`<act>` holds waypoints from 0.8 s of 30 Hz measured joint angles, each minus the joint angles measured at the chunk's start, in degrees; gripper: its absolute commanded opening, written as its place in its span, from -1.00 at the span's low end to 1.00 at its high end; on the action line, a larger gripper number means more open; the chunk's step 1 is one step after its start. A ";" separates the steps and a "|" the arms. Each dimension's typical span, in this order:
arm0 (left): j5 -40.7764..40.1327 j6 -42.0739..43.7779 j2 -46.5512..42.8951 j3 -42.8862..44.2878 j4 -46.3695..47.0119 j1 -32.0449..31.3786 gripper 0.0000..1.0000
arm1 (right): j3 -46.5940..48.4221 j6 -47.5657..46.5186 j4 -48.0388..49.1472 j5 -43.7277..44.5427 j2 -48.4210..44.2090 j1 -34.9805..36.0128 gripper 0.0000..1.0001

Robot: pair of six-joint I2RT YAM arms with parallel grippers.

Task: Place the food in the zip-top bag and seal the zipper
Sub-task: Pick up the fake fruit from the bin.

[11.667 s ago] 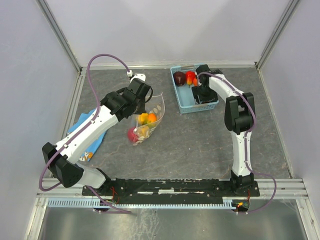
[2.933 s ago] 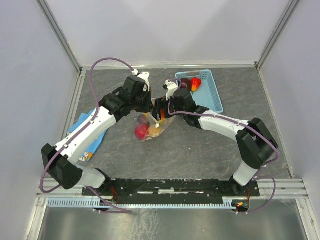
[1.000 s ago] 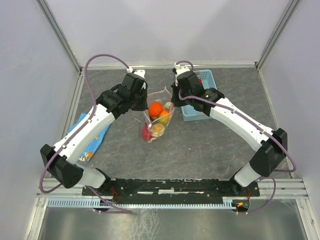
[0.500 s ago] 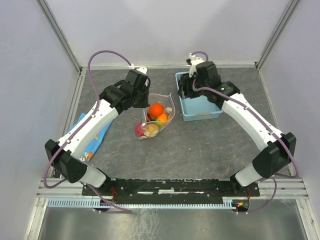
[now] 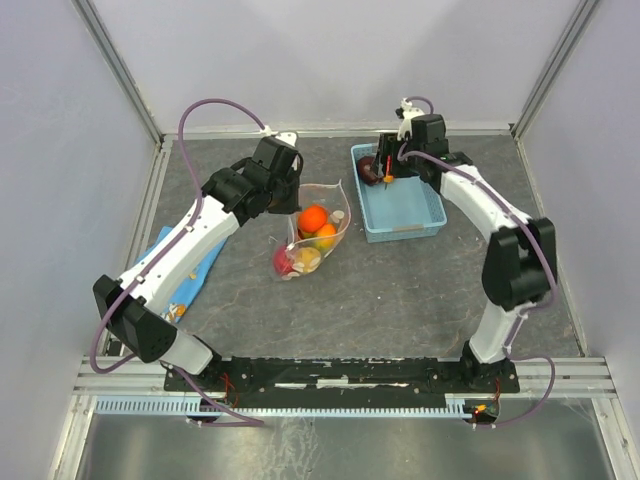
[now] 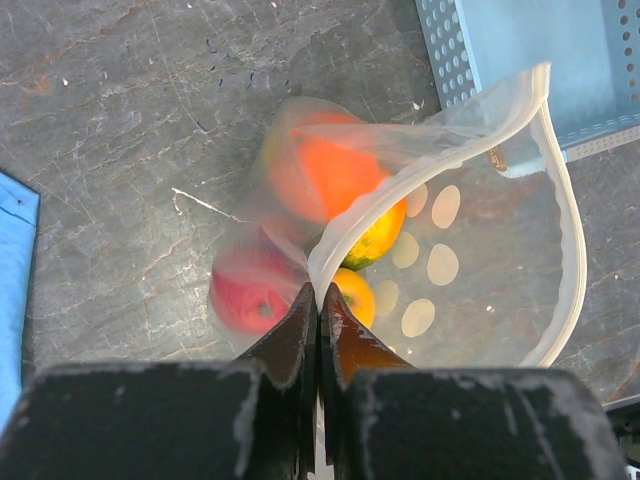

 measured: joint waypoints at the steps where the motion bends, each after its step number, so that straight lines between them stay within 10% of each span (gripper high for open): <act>1: 0.00 0.02 0.11 0.09 0.02 0.00 -0.95 | 0.00 -0.02 1.07 -0.04 2.08 -0.35 0.45; 24: -0.24 0.79 1.68 0.31 -1.25 0.00 -0.95 | 15.85 4.00 17.79 2.14 30.42 -1.77 0.68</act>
